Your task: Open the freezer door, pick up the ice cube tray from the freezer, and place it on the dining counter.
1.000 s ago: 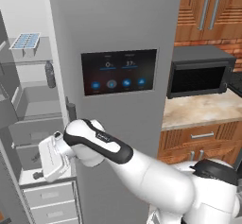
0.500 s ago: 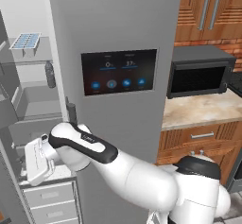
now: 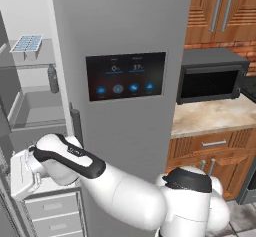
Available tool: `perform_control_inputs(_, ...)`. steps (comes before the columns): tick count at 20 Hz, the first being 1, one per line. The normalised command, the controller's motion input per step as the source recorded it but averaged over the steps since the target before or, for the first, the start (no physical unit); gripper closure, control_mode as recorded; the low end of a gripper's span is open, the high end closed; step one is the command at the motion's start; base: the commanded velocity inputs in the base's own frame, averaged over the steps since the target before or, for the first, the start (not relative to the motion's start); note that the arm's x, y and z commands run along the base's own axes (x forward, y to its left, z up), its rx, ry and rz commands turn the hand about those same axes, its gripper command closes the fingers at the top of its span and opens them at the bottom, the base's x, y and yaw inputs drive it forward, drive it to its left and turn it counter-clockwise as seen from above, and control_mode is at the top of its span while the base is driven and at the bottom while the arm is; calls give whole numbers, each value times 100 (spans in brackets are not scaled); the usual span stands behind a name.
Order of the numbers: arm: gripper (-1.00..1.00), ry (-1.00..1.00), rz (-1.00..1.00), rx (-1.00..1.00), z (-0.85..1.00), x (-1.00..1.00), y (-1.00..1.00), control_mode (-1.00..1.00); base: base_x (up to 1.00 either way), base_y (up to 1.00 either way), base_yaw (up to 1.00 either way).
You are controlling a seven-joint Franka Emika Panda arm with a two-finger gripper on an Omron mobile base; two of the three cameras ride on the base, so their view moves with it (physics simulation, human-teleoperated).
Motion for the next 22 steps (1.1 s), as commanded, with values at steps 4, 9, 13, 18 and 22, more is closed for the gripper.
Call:
perform_control_inputs(4, -100, 0, 0, 0, -8, 0, 42, -100, 0, 0, 0)
perform_control_inputs(9, -100, -3, 0, 0, -4, 0, 37, -100, 0, 0, 0)
perform_control_inputs(13, -100, -3, 0, -1, -6, 0, 42, -100, 0, 0, 0)
perform_control_inputs(18, -100, -1, 0, 0, -1, -6, 33, -100, 0, 0, 0)
perform_control_inputs(22, -100, 0, 0, 0, 0, -12, 22, -100, 0, 0, 0)
